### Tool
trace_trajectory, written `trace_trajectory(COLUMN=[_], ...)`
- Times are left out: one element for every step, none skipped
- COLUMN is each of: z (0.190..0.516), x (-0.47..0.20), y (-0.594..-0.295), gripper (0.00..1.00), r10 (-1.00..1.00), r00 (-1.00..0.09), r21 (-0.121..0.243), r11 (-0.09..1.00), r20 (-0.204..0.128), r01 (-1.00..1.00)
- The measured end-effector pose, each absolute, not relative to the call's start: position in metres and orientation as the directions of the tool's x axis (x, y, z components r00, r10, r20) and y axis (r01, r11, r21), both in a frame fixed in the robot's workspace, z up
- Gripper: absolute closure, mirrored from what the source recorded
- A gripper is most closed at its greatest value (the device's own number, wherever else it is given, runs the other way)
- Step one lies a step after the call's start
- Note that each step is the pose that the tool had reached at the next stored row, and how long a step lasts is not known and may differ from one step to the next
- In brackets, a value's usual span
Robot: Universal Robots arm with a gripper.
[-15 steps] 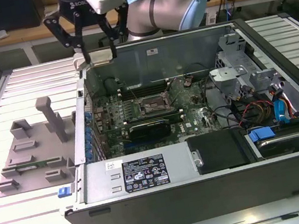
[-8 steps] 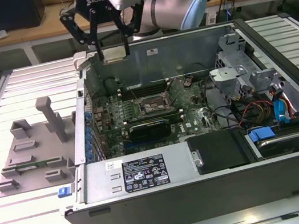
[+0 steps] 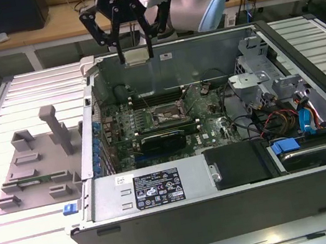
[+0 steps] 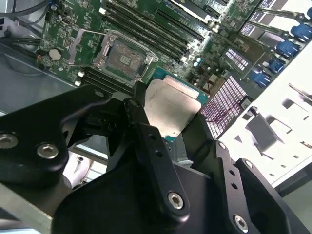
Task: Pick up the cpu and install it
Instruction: 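Pick up the cpu and move it towards the insertion slot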
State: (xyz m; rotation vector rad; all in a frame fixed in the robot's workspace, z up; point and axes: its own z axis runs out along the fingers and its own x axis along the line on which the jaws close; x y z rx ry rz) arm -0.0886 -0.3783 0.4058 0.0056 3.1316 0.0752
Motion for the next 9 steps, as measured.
trace_trajectory(z=[0.4048,0.4038,0.403,0.4006,0.3996,0.3988,0.3976,0.3966,0.3953], x=[-0.0886,-0.0885,-0.0884,-0.0881,-0.0879,-0.0877,-0.0872,-0.0867,-0.0859], y=[-0.3783,-0.3783,-0.3784,-0.3784,-0.3784,-0.3783,-0.3783,-0.3784,-0.3783], gripper=[0.45,0.45,0.45,0.45,0.45,0.45,0.45,0.45,0.45], r10=[0.004,0.004,0.004,0.004,0.004,0.004,0.004,0.004,0.004], r00=[-1.0,-1.0,-1.0,-1.0,-1.0,-1.0,-1.0,-1.0,-1.0], r21=[0.048,0.048,0.048,0.048,0.048,0.048,0.047,0.047,0.047], r11=[0.999,0.999,0.999,0.999,0.999,0.999,0.999,0.999,0.999], r20=[-0.009,-0.009,-0.009,-0.009,-0.009,-0.009,-0.009,-0.009,-0.008], r01=[0.003,0.003,0.003,0.003,0.003,0.003,0.003,0.003,0.003])
